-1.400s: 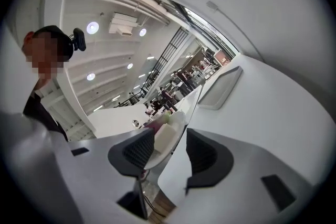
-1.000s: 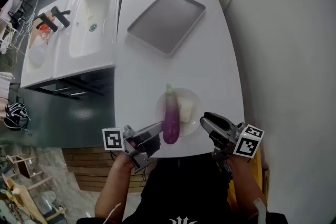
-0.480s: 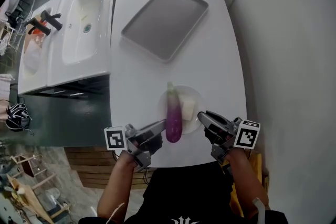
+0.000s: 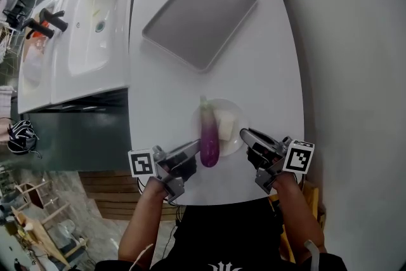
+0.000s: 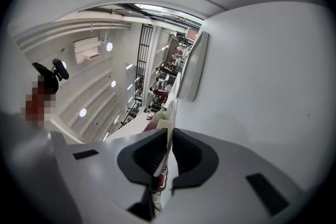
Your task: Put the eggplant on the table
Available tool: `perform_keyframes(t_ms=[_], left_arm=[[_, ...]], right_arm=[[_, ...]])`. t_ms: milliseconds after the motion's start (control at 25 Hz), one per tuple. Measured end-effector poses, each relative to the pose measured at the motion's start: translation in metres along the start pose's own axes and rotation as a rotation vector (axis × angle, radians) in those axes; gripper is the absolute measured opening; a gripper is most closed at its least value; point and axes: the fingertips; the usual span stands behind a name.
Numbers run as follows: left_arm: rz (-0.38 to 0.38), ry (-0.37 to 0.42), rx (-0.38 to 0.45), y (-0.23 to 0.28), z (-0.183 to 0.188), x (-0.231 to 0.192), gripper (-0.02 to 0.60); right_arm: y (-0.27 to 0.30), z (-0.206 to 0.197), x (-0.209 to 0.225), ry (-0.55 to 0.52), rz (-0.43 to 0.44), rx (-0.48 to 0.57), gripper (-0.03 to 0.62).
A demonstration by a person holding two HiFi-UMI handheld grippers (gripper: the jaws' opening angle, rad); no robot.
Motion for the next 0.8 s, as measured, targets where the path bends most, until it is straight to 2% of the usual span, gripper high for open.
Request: perform_keyframes(t_ms=[360, 560, 800], left_arm=[[0.083, 0.018, -0.031, 0.001, 0.002, -0.013, 0.028], [0.188, 0.064, -0.077, 0.000, 0.001, -0.025, 0.028], [0.231, 0.058, -0.082, -0.006, -0.002, -0.035, 0.028]], right_arm=[[-0.004, 0.003, 0.016, 0.079, -0.003, 0.020, 0.017], [-0.004, 0.000, 0.029, 0.129, -0.017, 0.008, 0.015], [-0.003, -0.005, 0.038, 0.139, -0.032, -0.017, 0.015]])
Point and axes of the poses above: the fingertips, and each gripper's own axes: y forward along the fingers, x to its right, z out of its top, and after that the axes turned 14 degrees about -x, right-handed
